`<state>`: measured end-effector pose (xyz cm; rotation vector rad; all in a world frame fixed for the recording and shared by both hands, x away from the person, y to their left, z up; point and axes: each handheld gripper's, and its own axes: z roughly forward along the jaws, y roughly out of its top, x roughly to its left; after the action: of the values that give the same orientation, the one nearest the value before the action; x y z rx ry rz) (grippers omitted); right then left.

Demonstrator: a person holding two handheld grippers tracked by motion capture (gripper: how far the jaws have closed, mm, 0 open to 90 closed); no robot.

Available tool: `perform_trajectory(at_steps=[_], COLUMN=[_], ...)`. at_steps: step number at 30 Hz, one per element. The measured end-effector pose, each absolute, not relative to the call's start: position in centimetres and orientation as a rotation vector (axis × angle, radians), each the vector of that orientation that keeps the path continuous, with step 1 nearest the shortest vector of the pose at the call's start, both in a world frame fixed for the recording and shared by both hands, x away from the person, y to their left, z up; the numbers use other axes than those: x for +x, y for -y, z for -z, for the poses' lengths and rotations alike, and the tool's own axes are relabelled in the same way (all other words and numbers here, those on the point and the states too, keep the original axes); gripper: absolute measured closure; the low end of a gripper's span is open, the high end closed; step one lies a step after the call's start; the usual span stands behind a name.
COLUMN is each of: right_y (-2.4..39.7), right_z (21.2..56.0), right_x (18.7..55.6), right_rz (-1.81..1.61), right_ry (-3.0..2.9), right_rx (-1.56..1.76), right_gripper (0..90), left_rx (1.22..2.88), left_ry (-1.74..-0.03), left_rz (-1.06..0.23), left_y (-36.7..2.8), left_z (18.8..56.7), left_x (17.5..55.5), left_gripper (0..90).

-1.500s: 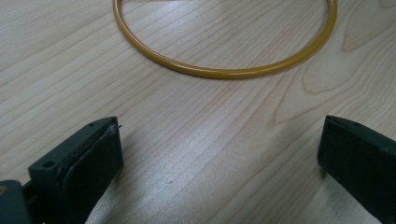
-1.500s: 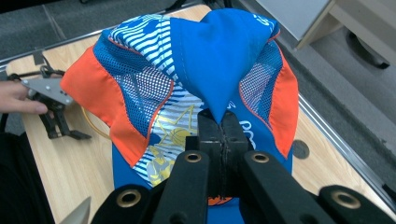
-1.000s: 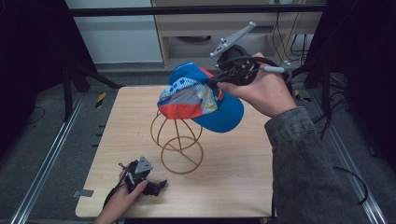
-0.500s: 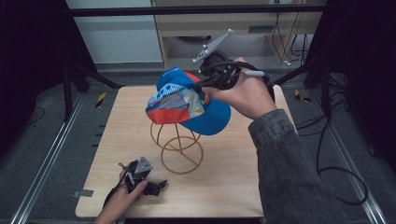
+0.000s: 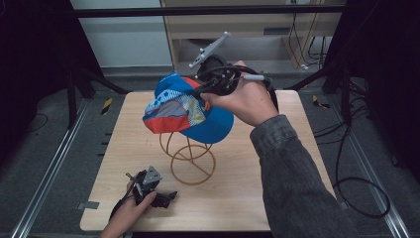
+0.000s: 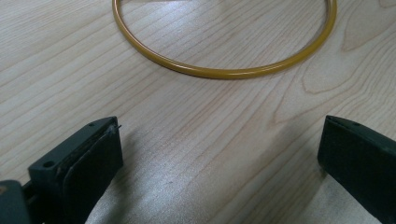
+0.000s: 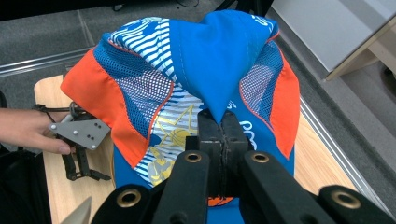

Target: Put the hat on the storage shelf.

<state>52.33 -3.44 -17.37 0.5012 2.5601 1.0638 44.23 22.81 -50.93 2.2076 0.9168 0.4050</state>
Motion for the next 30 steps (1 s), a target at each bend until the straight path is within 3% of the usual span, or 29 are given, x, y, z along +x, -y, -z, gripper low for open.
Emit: perform_trajectory(at_steps=[30], right_y=[-0.1], right_z=[19.3], right_x=[52.9], right_rz=[-1.052], right_ry=[-2.609], right_rx=[0.475], right_gripper=[90.0], left_rx=[2.209], left_ry=[-0.914], left_rz=[-0.406], left_y=[-22.8], left_z=[50.9], left_x=[44.2], left_gripper=[0.0])
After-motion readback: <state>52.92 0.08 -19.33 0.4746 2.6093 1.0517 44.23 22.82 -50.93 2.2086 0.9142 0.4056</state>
